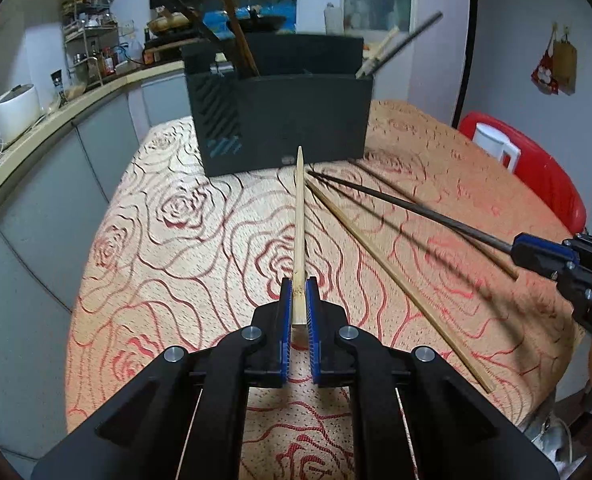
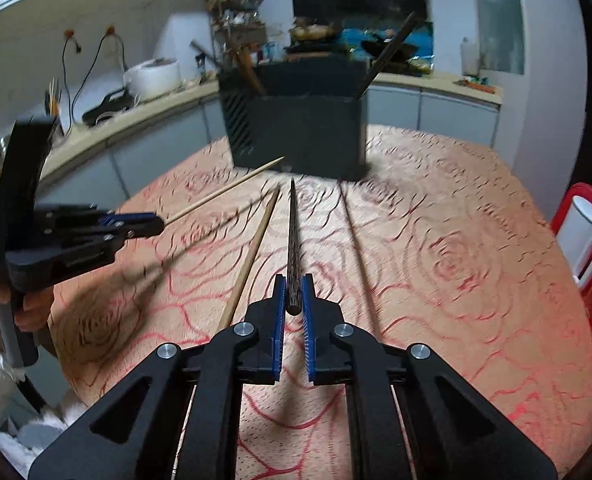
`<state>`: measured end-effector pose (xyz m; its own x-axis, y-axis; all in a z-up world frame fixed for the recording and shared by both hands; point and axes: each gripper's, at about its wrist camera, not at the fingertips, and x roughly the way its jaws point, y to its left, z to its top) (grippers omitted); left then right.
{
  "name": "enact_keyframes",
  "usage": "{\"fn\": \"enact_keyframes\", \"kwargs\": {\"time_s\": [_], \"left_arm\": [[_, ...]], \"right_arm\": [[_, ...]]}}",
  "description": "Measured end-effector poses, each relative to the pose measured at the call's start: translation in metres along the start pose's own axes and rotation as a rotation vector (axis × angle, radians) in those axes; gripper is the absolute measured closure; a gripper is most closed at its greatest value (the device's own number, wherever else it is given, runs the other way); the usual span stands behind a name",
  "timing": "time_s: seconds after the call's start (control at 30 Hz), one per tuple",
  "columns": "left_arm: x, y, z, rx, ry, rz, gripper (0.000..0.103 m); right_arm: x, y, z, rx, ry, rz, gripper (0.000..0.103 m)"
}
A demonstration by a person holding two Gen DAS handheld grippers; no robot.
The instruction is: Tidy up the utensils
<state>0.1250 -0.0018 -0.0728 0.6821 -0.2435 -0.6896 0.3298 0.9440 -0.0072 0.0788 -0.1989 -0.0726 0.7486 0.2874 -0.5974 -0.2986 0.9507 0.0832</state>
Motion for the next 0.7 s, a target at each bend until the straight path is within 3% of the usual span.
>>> {"fn": "enact_keyframes", "kwargs": {"time_s": [0.23, 0.63, 0.7], "left_arm": [[-0.028, 0.009, 0.010, -0.017, -0.052, 0.007, 0.096], [-0.056, 0.009, 0.025, 0.039, -0.050, 0.028, 0.096], [-0.059, 0.010, 0.031, 0.036, -0.068, 0.030, 0.103]], "right_arm": [[-0.027, -0.013, 0.022, 0.033, -0.084, 0.008, 0.094], [-0.051, -0.015, 0.049, 0.038, -0.178, 0.019, 0.094], [-0.051, -0.016, 0.051, 0.043, -0.184, 0.021, 0.094]]}}
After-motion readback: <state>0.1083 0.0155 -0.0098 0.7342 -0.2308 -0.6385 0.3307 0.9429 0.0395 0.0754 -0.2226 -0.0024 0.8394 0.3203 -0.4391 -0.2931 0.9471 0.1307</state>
